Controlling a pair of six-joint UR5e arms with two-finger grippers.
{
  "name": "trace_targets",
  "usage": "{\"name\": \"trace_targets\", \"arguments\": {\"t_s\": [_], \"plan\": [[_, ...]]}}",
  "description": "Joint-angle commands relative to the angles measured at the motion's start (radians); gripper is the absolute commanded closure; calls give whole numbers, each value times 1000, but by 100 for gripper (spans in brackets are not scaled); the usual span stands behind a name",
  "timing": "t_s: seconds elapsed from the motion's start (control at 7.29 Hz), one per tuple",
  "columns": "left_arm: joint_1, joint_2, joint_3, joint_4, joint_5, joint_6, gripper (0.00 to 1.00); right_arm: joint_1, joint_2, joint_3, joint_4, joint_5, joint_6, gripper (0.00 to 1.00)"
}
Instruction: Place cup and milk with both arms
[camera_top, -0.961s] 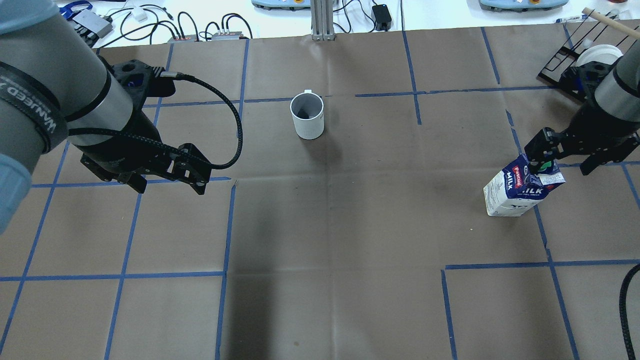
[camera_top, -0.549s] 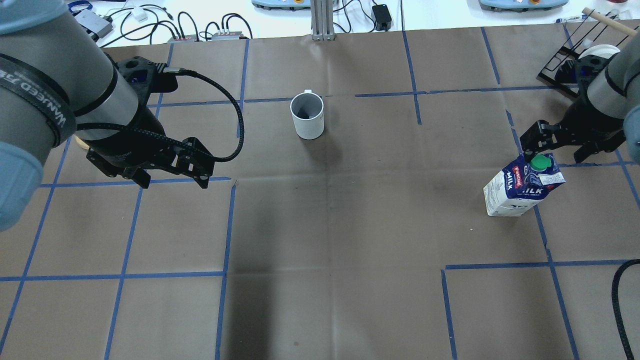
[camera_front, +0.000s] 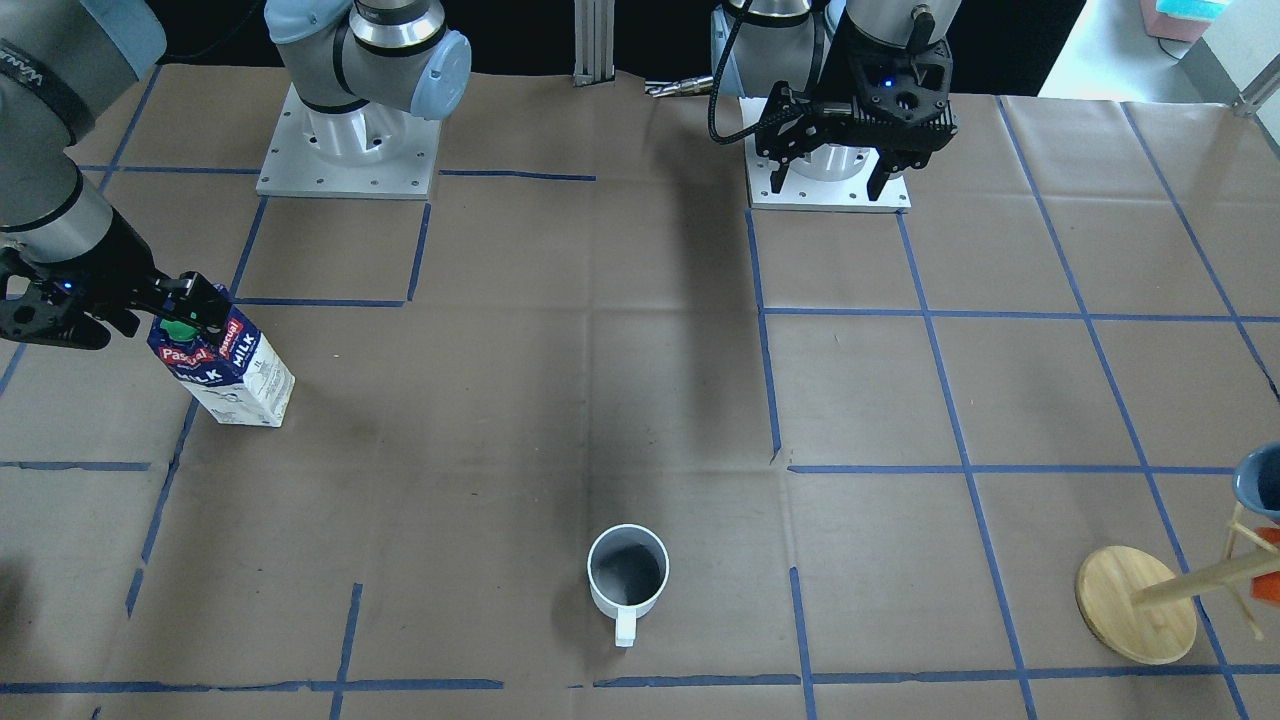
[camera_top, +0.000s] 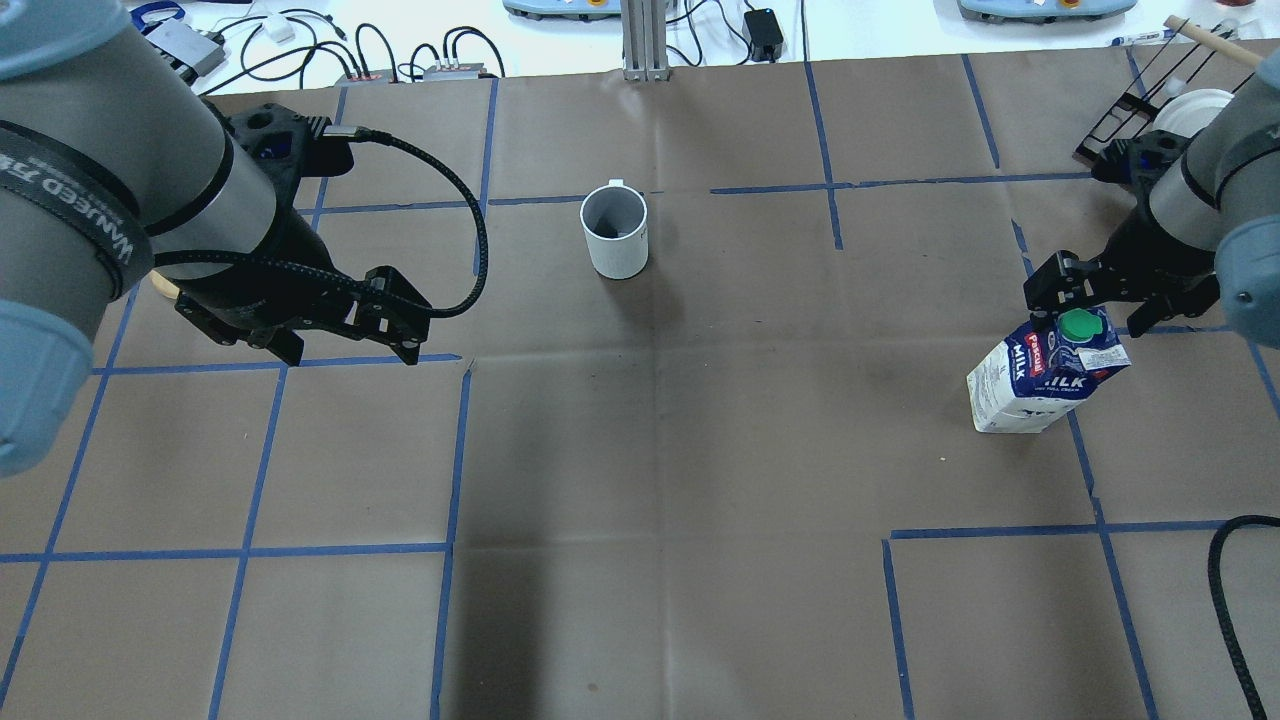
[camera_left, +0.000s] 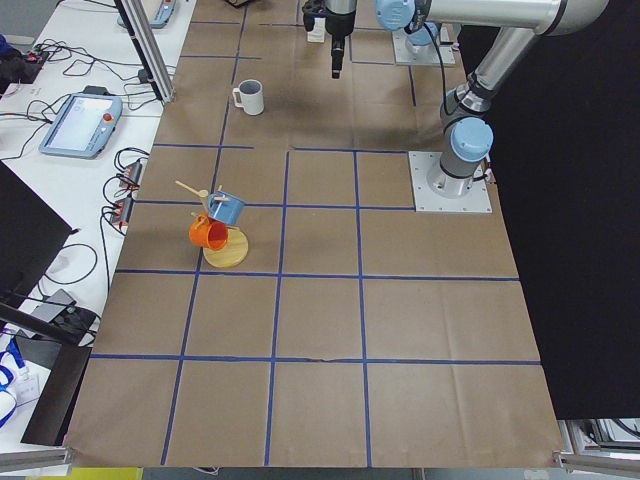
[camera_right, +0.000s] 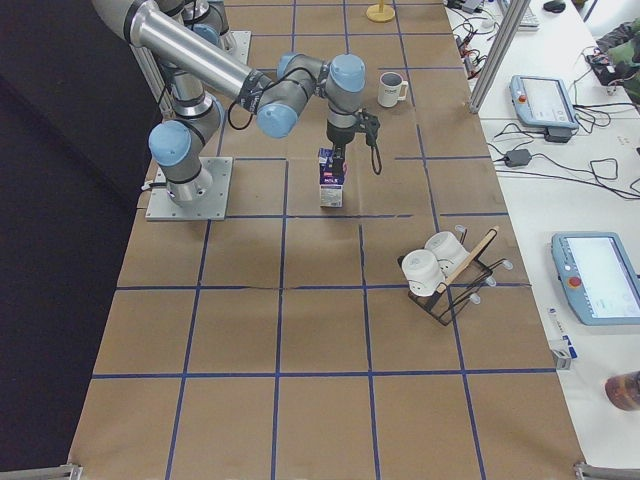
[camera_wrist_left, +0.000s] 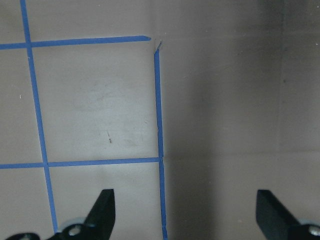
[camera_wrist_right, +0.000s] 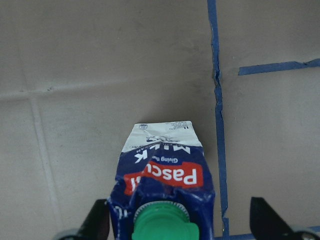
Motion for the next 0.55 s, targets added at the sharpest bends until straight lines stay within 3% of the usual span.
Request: {"name": "trace_targets", "arguments": {"t_s": [0.0, 0.41], "plan": [[0, 1, -1, 4, 0, 6, 0, 0, 16, 10, -3, 1, 2, 16], [0, -4, -2, 4, -2, 6, 0, 0, 18, 20, 3, 1, -3, 24]]}}
